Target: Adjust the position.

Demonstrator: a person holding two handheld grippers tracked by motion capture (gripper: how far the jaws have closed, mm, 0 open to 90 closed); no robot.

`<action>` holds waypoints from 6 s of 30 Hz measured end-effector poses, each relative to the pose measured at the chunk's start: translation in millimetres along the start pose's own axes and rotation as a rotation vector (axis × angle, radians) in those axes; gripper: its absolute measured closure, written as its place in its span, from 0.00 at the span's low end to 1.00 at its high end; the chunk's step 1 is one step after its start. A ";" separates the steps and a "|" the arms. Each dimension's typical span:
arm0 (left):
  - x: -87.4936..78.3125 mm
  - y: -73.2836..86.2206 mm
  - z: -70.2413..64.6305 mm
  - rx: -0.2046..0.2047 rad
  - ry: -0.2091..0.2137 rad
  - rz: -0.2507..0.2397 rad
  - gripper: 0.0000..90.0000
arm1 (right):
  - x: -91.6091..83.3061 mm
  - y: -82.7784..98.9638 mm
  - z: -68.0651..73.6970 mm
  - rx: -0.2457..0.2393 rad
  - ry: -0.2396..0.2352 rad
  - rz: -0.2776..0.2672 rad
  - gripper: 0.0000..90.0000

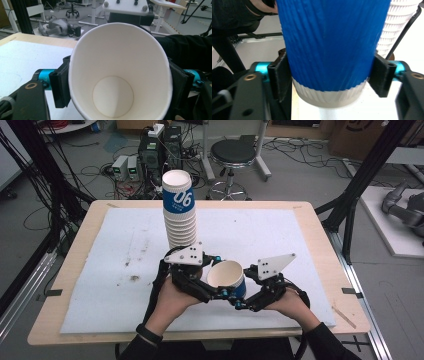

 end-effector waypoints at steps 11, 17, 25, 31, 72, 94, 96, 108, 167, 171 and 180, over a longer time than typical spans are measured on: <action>0.1 -11.3 -3.8 -0.043 0.029 -0.155 0.15 | -7.7 -8.4 2.2 0.018 -0.038 -0.125 0.34; 1.4 -15.1 -6.1 -0.059 0.035 -0.202 0.15 | -11.2 -11.6 2.5 0.023 -0.046 -0.179 0.34; -0.3 -14.1 -4.4 -0.061 0.027 -0.210 0.23 | -7.7 -12.3 3.1 0.025 -0.036 -0.191 0.34; -1.3 -12.5 -4.0 -0.054 0.031 -0.196 0.25 | -5.1 -12.0 3.8 0.031 -0.034 -0.193 0.34; 2.5 -10.4 -4.6 -0.012 -0.007 -0.107 0.17 | -5.9 -19.4 4.0 0.110 -0.055 -0.311 0.28; -7.5 10.0 2.8 -0.043 -0.031 -0.133 0.14 | -36.0 -22.5 -6.7 0.124 -0.019 -0.364 0.28; -4.7 11.8 2.8 -0.044 -0.032 -0.131 0.14 | -37.0 -23.1 -6.8 0.122 -0.021 -0.369 0.28; 20.9 23.3 0.8 -0.063 -0.027 -0.107 0.14 | -34.9 -26.9 -2.0 0.128 -0.038 -0.378 0.28; 34.9 22.8 -8.1 -0.067 0.054 -0.144 0.24 | -28.5 -33.7 8.8 0.087 -0.035 -0.371 0.26; 34.5 23.0 -9.1 -0.065 0.063 -0.141 0.26 | -25.7 -34.1 9.4 0.087 -0.031 -0.369 0.26; 36.2 24.7 -9.9 -0.051 0.055 -0.122 0.29 | -24.3 -33.0 9.1 0.094 -0.042 -0.356 0.22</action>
Point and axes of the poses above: each handheld gripper's, and its own axes: x roughly forward along the jaws, y roughly out of its underside, z roughly to its left, the point moved 9 cm from there along x, roughly forward along the jaws, and after that the axes turned 12 degrees about z, right-handed, at the moved point
